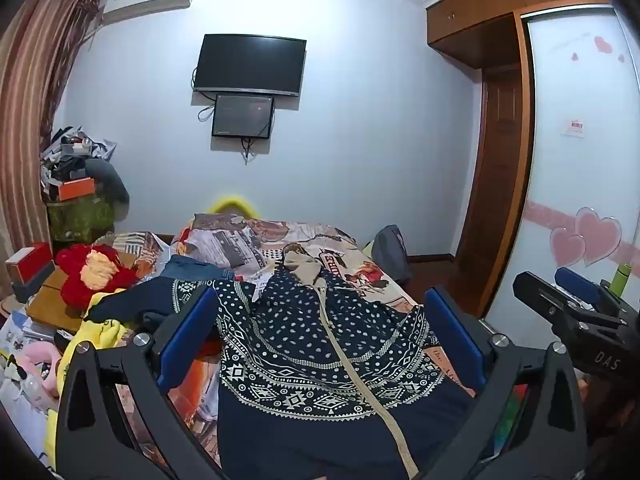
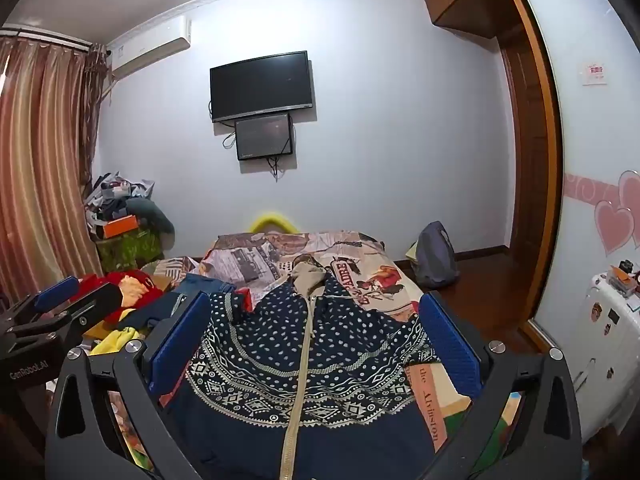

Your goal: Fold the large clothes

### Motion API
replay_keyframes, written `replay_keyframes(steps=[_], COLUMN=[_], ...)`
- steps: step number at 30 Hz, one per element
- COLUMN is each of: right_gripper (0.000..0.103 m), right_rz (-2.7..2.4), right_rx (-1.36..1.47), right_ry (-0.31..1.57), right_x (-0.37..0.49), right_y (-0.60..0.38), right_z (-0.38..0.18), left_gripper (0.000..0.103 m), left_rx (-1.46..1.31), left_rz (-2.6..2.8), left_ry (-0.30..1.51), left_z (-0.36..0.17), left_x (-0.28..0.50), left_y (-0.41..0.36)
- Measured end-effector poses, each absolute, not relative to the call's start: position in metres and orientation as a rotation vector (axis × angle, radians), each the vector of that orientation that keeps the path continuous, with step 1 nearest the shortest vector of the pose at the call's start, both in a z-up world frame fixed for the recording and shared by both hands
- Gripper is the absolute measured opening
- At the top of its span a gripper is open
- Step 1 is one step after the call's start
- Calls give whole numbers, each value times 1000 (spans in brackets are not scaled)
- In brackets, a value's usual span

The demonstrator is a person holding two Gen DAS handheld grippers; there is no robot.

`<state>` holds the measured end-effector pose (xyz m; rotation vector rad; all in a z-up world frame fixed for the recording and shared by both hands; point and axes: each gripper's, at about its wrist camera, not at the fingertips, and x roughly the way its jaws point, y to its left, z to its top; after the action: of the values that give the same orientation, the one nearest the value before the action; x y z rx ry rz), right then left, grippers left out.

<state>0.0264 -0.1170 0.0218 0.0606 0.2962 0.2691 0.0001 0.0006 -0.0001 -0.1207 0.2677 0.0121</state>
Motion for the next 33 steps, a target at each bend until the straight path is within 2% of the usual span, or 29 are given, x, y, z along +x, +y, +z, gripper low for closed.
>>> replay_keyframes(steps=[10, 12, 33], right_gripper=[103, 103, 103], right_rz=[267, 266, 267], right_rx=[52, 55, 49], right_ry=[307, 307, 324], right_x=[28, 27, 32], right_y=[-114, -116, -106], right_z=[24, 26, 14], left_gripper=[103, 103, 103], left_rx=[-115, -133, -136], left_rz=[22, 14, 23], left_ry=[250, 283, 297], left_z=[2, -16, -6], left_x=[-15, 6, 10], left_y=[-3, 2, 7])
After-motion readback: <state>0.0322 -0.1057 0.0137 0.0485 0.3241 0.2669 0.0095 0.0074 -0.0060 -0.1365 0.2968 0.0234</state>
